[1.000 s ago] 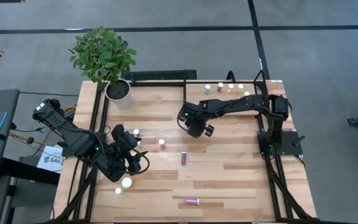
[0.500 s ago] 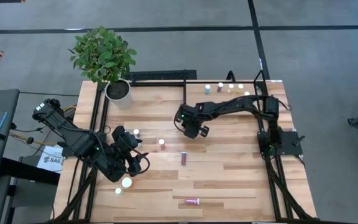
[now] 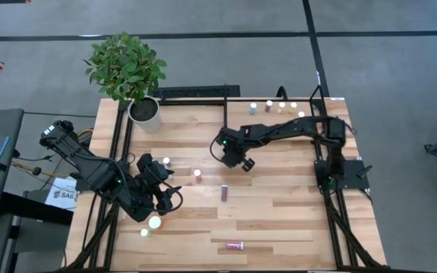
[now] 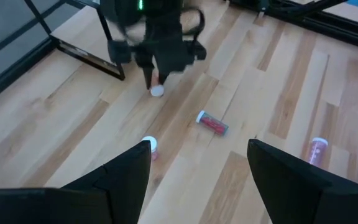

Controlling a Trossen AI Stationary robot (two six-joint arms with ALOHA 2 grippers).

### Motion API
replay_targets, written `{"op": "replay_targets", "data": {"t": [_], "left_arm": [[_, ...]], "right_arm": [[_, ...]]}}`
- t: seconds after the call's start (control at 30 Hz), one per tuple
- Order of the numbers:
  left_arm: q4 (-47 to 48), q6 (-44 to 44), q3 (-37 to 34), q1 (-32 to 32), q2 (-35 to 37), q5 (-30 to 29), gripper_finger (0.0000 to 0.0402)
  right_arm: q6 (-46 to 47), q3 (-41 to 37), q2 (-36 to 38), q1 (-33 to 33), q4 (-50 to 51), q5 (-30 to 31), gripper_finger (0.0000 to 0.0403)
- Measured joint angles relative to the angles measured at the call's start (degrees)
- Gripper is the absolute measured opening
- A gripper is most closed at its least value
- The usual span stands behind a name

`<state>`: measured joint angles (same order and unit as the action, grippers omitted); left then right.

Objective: Pick and place medicine bottles onto shelf by color
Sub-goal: Put the top orange pill bottle on the shelf

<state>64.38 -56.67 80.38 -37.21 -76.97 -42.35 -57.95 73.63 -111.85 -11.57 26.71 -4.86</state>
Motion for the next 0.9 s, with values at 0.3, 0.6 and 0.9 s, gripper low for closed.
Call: {"op": "replay_targets", "data": {"t": [0.3,0.6,0.9], "left_arm": [[0.0,5.1,0.0,0.3,0.0,-1.7,0.0254],[-5.4,17.1,0.0,3.5,0.0,-0.2,0.0254],[-12.3,35.5,0.0,4.1,0.0,-4.3,0.0254]], "right_arm": [[13.8,0.1,13.9,-0.2,-0.8,0.1,0.0118],[40.0,0.2,25.3,1.4,-6.6,0.0,0.0118],[53.6,0.2,30.1,8.2,-20.7,0.0,0.0118]]}}
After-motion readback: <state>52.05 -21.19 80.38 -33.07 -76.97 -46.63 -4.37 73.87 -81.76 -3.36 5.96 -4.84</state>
